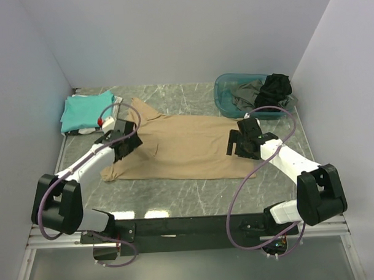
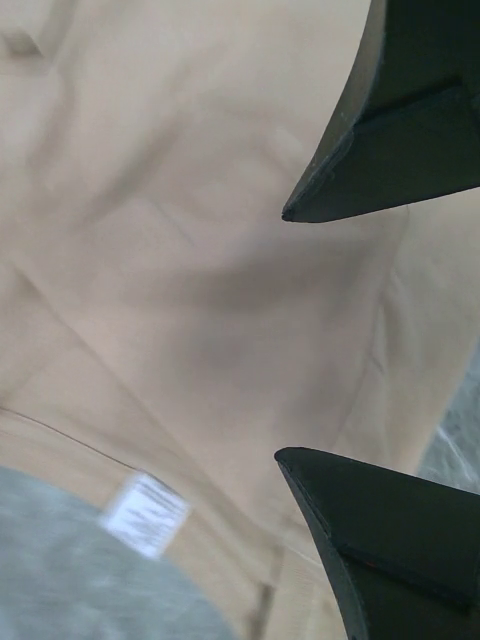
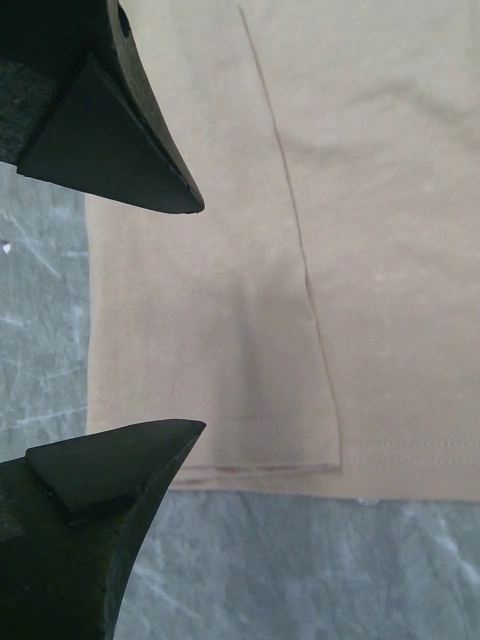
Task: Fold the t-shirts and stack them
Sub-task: Fold the tshirt
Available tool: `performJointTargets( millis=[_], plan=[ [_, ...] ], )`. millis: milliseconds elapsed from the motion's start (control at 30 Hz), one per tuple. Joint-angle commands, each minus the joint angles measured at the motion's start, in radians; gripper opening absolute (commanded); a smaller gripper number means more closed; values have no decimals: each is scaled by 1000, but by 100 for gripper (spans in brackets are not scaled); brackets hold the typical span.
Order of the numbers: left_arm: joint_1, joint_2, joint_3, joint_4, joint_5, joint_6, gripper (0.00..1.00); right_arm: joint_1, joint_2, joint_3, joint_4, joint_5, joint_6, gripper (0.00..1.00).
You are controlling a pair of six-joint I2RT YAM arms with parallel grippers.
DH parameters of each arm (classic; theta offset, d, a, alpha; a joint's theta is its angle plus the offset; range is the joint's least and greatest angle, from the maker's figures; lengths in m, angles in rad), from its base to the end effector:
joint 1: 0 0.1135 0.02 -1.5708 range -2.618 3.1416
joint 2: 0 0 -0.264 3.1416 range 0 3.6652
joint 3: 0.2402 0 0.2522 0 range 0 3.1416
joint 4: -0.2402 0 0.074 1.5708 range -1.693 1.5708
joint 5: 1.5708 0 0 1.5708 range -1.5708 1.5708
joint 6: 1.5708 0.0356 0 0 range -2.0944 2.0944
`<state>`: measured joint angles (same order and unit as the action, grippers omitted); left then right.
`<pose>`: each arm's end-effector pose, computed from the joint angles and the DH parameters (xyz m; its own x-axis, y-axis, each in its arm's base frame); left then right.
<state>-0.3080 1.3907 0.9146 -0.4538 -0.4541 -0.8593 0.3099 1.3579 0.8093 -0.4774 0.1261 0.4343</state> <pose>0.2728 -0.0704 0.2293 -0.5158 -0.5501 -0.6567 -0.5638 0.7951 -0.2233 0.2501 0.0754 0.2015 -0.8401 0.1693 -0.5154 0.1246 0.9849 0.1205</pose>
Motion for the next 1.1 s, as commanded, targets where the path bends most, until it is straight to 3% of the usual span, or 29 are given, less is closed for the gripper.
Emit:
performJointTargets(
  millis=[0,267,500,867,900,1067],
  plan=[
    [3,-51,-121,29,46,-98,99,-5,-2,-4,69,-45,33,89],
    [18,-90,-290,20,57,-214,99,-5,58,-67,76,-13,89,89],
    [44,-78,-309,-179,-15,-348,99,-12,43,-165,37,-8,135,90],
    [46,-116,-319,-310,40,-423,100,-34,-123,-259,-73,-40,238,93],
    [46,-128,-318,-331,35,-434,99,-41,-131,-263,-85,-37,241,100],
    [46,-199,-353,-415,24,-492,99,-49,-175,-277,-76,-59,256,100]
  ],
)
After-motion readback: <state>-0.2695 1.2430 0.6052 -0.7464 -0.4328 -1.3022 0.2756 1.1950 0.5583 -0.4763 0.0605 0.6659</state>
